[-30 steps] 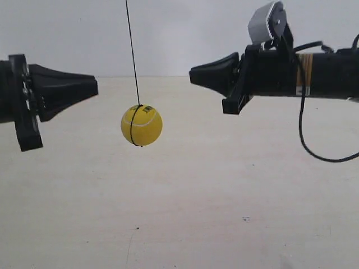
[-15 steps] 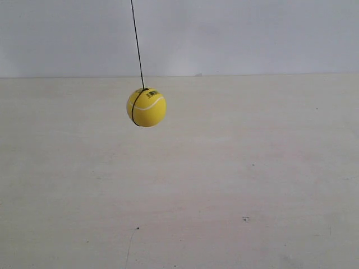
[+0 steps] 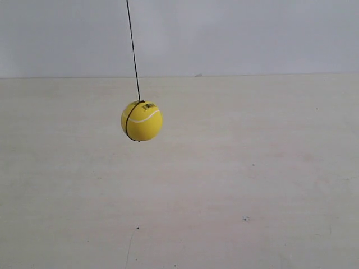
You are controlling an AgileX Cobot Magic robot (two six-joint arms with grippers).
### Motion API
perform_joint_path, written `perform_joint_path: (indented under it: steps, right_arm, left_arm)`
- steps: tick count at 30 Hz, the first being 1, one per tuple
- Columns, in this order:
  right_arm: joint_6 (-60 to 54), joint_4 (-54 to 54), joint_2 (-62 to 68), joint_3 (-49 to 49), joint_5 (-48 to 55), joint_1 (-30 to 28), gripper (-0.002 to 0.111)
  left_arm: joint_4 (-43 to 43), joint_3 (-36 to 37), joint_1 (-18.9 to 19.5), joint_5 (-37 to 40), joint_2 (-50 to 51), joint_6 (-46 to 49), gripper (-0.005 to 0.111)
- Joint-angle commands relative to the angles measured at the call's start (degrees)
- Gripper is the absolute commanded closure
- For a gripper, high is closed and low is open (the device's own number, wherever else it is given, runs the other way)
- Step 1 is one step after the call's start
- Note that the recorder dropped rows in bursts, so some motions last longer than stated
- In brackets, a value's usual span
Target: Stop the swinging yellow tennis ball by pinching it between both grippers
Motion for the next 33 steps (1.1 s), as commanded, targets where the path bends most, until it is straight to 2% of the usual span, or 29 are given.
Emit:
perform_joint_path:
  steps: [1, 4, 8, 12, 19, 33]
  right_arm:
    - [-0.61, 1.53, -9.40, 4.83, 2.58, -0.11, 0.108]
    - [-0.61, 2.06, -14.53, 7.88, 2.81, -0.11, 0.108]
    - [-0.61, 6.98, -17.66, 11.60, 3.41, -0.11, 0.108]
    - [-0.61, 10.14, -17.66, 14.67, 7.59, -0.11, 0.108]
    - [-0.09, 11.86, -17.66, 16.12, 7.50, -0.11, 0.108]
    - [-0.09, 11.86, -17.66, 16.12, 7.18, -0.11, 0.108]
  left_arm:
    - [-25.46, -0.60, 0.04, 11.92, -0.12, 29.17, 0.102]
    - [-46.17, -0.62, 0.04, 18.70, -0.12, 51.48, 0.102]
    - [-61.04, -0.62, 0.04, 21.17, -0.12, 62.48, 0.102]
    - [-63.06, -0.46, 0.04, 25.24, -0.12, 63.23, 0.102]
    - [-62.14, 1.42, 0.04, 27.30, -0.12, 63.23, 0.102]
    - [-62.14, 1.42, 0.04, 27.43, -0.12, 63.23, 0.102]
